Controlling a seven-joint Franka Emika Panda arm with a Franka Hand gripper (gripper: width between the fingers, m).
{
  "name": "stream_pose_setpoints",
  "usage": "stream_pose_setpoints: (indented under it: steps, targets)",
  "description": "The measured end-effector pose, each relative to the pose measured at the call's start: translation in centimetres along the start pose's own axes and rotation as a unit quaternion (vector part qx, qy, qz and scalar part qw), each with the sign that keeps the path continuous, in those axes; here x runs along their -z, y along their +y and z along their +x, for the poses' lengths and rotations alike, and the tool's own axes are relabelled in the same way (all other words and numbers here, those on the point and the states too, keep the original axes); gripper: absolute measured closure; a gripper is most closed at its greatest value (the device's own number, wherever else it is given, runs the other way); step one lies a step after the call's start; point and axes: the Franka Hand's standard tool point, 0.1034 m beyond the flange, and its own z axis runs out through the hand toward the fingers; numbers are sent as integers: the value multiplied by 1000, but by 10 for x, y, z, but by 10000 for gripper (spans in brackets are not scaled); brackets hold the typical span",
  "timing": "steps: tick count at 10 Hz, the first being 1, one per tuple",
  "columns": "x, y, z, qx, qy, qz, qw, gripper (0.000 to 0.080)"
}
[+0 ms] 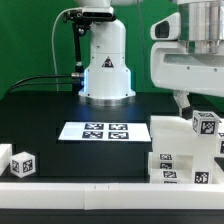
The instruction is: Assemble chair
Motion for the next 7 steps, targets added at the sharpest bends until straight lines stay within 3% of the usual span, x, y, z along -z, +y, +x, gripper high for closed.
stream_pose_setpoints:
  steps: [1,2,4,5,6,7]
  targets:
    - [0,-3,-3,106,10,-11,994,151]
    - [-1,-6,-6,189,15,-7,982,151]
    - [-3,-5,-4,212,20,-5,977,151]
    - [-3,-5,-4,199,20,-5,980,242]
    - [-2,-4,-2,184,20,-4,983,242]
    - [-2,-3,2,133,23,-3,991,427]
